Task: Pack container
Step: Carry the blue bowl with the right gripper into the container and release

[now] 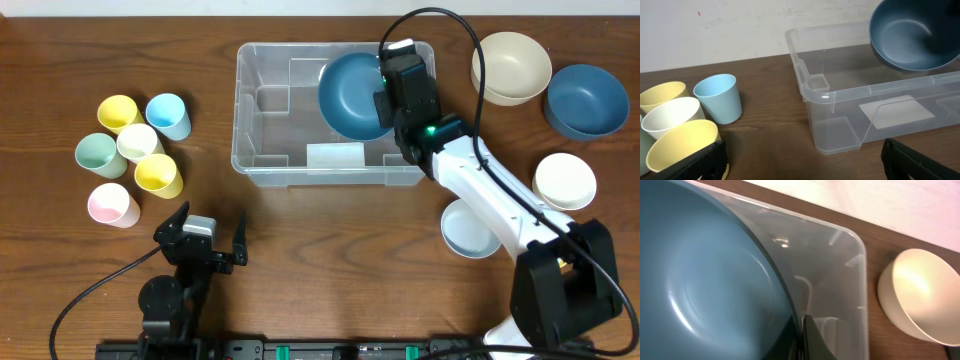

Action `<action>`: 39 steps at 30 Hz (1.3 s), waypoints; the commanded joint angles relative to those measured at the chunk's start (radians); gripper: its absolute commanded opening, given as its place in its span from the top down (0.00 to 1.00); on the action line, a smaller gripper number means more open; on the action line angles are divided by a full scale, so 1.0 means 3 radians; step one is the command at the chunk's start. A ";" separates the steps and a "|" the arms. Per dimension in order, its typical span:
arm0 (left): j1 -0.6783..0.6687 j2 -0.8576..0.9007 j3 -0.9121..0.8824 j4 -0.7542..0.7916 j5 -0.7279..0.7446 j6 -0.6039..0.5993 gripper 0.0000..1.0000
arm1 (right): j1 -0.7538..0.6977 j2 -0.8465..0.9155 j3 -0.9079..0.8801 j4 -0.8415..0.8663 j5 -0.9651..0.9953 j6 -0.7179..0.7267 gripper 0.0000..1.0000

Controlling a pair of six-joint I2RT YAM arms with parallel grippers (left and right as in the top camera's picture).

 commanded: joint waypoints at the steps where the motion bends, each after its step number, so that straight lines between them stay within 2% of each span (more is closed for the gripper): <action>1: 0.0017 -0.0017 -0.0056 -0.0093 0.0036 0.0020 0.02 | -0.0061 0.0128 0.0097 0.0043 0.0188 0.0036 0.98; 23: 0.0017 -0.0017 -0.0056 -0.0093 0.0036 0.0020 0.02 | -0.0084 0.0519 0.0097 0.0384 0.0193 0.0065 0.99; 25: 0.0017 -0.0017 -0.0056 -0.0093 0.0036 0.0020 0.02 | -0.0086 0.0524 0.0097 0.0384 0.0193 0.0064 0.93; 39: 0.0017 -0.0017 -0.0056 -0.0093 0.0036 0.0020 0.02 | -0.0121 0.0523 0.0097 0.0421 0.0209 0.0027 0.80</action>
